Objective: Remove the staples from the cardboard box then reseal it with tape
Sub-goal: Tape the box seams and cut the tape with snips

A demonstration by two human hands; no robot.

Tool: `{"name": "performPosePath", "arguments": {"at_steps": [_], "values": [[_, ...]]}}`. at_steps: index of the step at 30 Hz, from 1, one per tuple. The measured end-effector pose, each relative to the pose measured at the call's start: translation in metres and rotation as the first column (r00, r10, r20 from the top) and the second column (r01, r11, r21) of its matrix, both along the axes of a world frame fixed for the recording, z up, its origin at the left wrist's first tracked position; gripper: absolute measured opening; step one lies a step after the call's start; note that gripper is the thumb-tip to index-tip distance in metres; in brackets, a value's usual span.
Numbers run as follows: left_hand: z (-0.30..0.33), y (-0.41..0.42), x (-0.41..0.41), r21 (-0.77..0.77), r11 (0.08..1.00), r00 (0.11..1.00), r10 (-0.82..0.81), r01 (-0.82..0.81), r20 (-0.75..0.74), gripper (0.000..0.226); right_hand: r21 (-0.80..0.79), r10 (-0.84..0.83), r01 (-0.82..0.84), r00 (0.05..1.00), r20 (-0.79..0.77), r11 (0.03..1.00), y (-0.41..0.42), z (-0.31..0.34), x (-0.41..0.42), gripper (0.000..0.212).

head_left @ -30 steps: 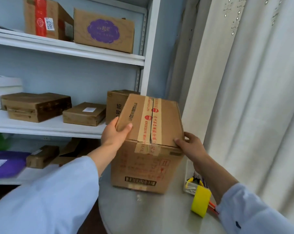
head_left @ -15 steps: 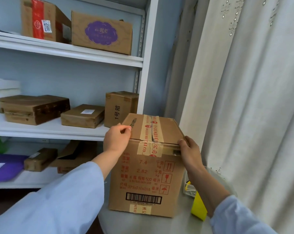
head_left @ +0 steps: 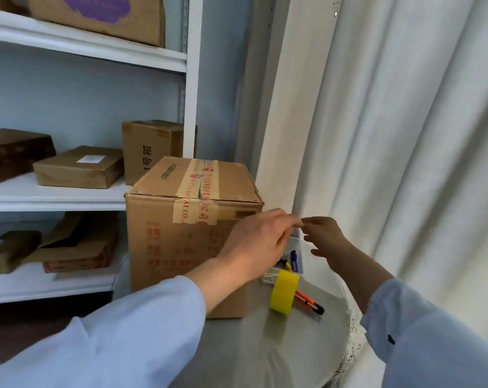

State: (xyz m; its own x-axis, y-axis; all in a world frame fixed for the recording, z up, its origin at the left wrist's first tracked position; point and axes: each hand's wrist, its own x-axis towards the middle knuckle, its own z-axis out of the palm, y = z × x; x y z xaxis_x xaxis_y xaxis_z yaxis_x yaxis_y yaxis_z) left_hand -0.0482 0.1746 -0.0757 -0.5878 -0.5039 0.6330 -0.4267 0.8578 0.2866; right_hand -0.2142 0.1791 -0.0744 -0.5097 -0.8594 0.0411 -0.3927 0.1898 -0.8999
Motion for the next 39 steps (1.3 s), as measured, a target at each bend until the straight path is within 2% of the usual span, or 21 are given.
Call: {"name": "performPosePath", "arguments": {"at_steps": [2,4,6,9,15,19,22,25,28,30,32,35,36,39], "values": [[-0.017,-0.005,-0.021,0.203,0.979,0.999,0.012,-0.020,0.044,0.031,0.112,0.001,0.004,0.999,-0.046,0.994,-0.001,-0.024,-0.019,0.027],[-0.037,-0.013,-0.034,0.422,0.902,0.990,0.032,-0.088,0.139,0.034,0.218,0.005,0.016,0.995,-0.095,0.976,-0.005,-0.049,-0.031,0.027],[-0.057,-0.023,-0.045,0.546,0.824,0.974,0.027,-0.149,0.226,0.039,0.314,0.037,0.006,0.991,-0.130,0.949,-0.011,-0.072,-0.042,0.028],[-0.078,-0.039,-0.059,0.662,0.725,0.970,0.037,-0.192,0.240,0.044,0.397,0.085,0.006,0.974,-0.212,0.918,-0.022,-0.097,-0.053,0.027],[-0.105,-0.059,-0.087,0.756,0.589,0.956,0.125,-0.286,0.265,0.051,0.526,0.205,0.051,0.886,-0.416,0.849,-0.028,-0.129,-0.064,0.027],[-0.113,-0.061,-0.092,0.793,0.547,0.964,0.152,-0.267,0.220,0.031,0.553,0.235,0.034,0.882,-0.409,0.833,-0.026,-0.146,-0.061,0.032],[-0.117,-0.058,-0.087,0.811,0.530,0.964,0.222,-0.248,0.149,0.026,0.502,0.224,0.000,0.894,-0.387,0.865,-0.025,-0.156,-0.062,0.011],[-0.117,-0.053,-0.083,0.872,0.456,0.970,0.229,-0.180,0.080,0.028,0.465,0.271,-0.080,0.893,-0.360,0.882,-0.023,-0.154,-0.063,0.007],[-0.118,-0.045,-0.080,0.970,0.239,0.965,0.262,-0.045,-0.020,0.030,0.412,0.312,-0.159,0.888,-0.338,0.897,-0.020,-0.144,-0.061,0.012],[-0.121,-0.039,-0.080,0.990,0.136,0.950,0.302,0.043,-0.083,0.045,0.407,0.351,-0.214,0.888,-0.298,0.888,-0.017,-0.134,-0.060,0.008],[-0.122,-0.034,-0.079,0.989,0.086,0.936,0.324,0.118,-0.140,0.066,0.399,0.389,-0.240,0.851,-0.352,0.885,-0.014,-0.123,-0.060,0.016],[-0.117,-0.025,-0.072,0.967,0.028,0.911,0.331,0.251,-0.246,0.072,0.394,0.442,-0.286,0.804,-0.398,0.874,-0.009,-0.101,-0.056,0.035],[-0.113,-0.022,-0.069,0.959,0.000,0.907,0.325,0.284,-0.269,0.070,0.400,0.469,-0.319,0.803,-0.367,0.859,-0.007,-0.094,-0.055,0.036],[-0.100,-0.014,-0.054,0.942,-0.034,0.906,0.287,0.333,-0.310,0.059,0.436,0.575,-0.427,0.763,-0.296,0.792,0.004,-0.065,-0.047,0.019]]}}
